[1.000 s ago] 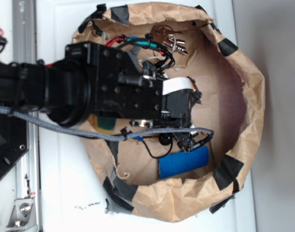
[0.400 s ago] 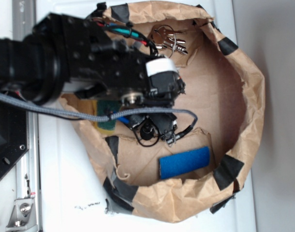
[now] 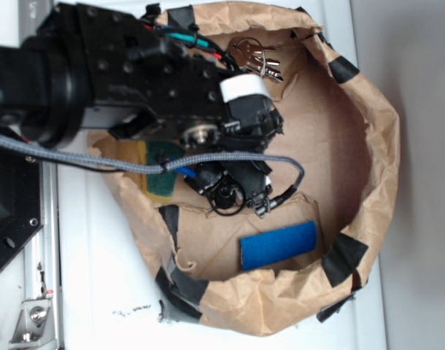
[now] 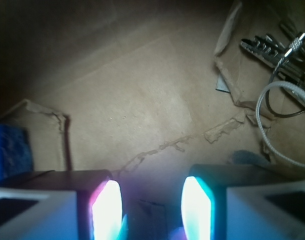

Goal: Grab the black box.

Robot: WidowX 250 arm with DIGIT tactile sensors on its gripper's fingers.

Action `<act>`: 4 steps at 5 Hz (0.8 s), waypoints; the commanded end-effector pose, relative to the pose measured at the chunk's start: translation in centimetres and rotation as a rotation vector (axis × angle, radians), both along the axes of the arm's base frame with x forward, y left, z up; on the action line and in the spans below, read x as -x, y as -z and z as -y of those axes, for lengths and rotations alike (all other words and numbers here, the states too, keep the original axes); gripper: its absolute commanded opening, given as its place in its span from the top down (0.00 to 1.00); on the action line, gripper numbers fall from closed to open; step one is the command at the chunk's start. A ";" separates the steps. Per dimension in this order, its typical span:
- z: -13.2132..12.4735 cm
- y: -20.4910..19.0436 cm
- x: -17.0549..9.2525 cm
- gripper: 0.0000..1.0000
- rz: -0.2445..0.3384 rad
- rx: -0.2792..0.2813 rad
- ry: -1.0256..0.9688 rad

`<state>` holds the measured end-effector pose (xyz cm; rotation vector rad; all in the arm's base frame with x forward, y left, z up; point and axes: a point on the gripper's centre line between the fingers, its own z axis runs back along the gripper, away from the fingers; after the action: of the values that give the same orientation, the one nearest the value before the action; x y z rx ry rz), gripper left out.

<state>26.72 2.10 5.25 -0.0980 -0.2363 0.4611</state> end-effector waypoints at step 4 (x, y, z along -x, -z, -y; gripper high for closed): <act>-3.4 -10.2 -2.0 1.00 0.071 -0.008 -0.150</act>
<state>28.40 3.86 13.25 -0.0758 -0.2490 0.5952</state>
